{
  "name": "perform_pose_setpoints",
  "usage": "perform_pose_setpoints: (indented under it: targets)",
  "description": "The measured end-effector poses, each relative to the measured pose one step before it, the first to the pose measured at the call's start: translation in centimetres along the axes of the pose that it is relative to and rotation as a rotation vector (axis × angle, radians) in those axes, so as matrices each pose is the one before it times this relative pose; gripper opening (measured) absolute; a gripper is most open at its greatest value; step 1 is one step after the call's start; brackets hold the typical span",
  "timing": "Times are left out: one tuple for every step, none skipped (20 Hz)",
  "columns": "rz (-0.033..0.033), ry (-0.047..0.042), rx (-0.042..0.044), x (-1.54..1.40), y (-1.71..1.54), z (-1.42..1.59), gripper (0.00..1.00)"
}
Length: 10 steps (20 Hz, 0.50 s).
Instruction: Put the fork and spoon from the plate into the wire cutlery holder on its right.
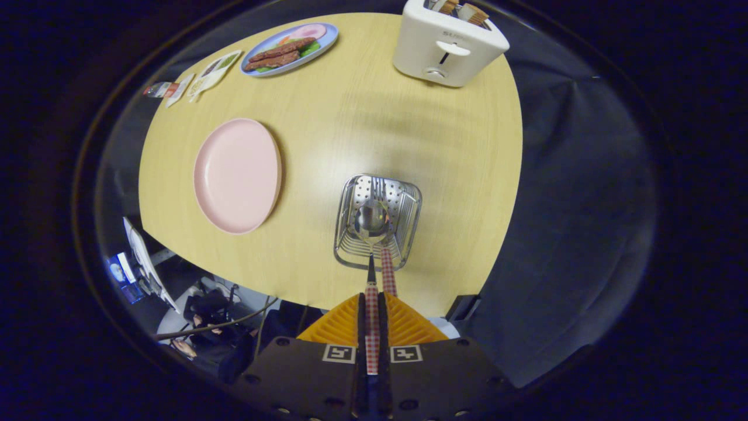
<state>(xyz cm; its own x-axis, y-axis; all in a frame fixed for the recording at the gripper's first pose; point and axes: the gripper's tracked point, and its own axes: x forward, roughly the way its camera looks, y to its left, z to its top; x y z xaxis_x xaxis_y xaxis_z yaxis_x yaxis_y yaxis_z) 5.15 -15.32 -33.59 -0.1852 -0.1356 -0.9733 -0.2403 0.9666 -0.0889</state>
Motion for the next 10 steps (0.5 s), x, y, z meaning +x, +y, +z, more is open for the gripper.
perform_pose_setpoints:
  targets:
    - [-0.00362,0.01444,-0.0047,0.056,0.056,0.19,0.07]
    - [0.00388,0.01206,-0.00003,0.048,0.221,0.139,0.07]
    - [0.00557,0.0167,-0.00459,0.132,0.206,0.051,0.07]
    - [0.00133,0.00842,-0.00298,0.078,0.17,0.114,0.07]
    - [-0.00254,0.00253,-0.00058,0.033,0.006,0.182,0.07]
    - [-0.00369,-0.00107,0.00458,0.079,-0.095,0.205,0.06]
    - [-0.00351,-0.00631,0.00152,-0.079,-0.095,0.259,0.07]
    - [-0.00626,-0.01869,-0.0023,-0.054,-0.11,0.327,0.07]
    - [-0.0079,-0.00814,-0.00409,-0.116,-0.168,0.091,0.09]
    - [-0.00155,-0.0072,-0.00334,-0.061,-0.053,0.056,0.09]
